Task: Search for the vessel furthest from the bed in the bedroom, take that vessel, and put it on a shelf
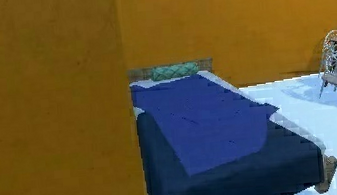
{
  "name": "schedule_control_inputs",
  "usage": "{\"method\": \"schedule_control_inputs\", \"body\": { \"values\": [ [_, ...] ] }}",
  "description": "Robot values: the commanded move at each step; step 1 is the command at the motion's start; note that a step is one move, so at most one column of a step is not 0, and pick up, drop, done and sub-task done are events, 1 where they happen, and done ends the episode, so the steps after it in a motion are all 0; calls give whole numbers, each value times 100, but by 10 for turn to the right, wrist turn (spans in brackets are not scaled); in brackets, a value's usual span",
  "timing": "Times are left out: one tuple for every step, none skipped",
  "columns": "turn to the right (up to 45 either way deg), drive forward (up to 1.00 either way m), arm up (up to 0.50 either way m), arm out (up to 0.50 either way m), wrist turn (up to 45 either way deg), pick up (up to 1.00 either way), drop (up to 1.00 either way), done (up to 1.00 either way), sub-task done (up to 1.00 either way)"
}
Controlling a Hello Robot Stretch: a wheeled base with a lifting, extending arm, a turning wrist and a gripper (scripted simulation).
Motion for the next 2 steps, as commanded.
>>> {"method": "schedule_control_inputs", "body": {
  "values": [
    [390,0,0,0,0,0,0,0,0],
    [0,35,0,0,0,0,0,0,0]
  ]
}}
